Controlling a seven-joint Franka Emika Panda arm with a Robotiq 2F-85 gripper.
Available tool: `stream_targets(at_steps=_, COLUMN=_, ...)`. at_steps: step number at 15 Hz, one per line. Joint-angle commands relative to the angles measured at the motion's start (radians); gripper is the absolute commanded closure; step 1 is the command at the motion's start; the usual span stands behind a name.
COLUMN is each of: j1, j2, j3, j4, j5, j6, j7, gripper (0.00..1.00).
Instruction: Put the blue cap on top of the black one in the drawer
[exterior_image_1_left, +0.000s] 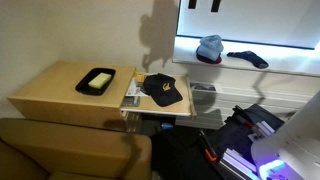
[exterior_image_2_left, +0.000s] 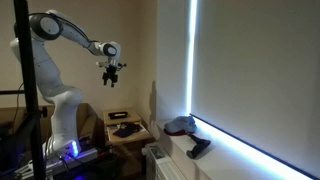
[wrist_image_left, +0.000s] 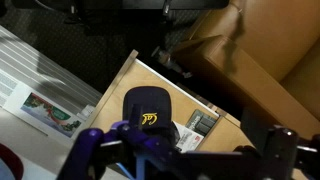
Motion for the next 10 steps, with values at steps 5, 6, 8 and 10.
stream_targets(at_steps=5, j1=-0.137, j2=0.066, j3=-0.048, j4=-0.057, j5=-0.17, j6=0.176, j7=0.087, gripper=0.0)
stream_targets(at_steps=6, j1=-0.17, j2=0.073, j3=-0.072, j4=-0.071, j5=-0.203, j6=0.226, j7=0.097, gripper=0.0)
stream_targets(at_steps=8, j1=-0.24, j2=0.115, j3=-0.134, j4=-0.078, j5=-0.257, j6=0.327, j7=0.104, gripper=0.0)
stream_targets(at_steps=10, j1=-0.306, j2=0.175, j3=-0.203, j4=-0.067, j5=-0.284, j6=0.433, j7=0.105, gripper=0.0)
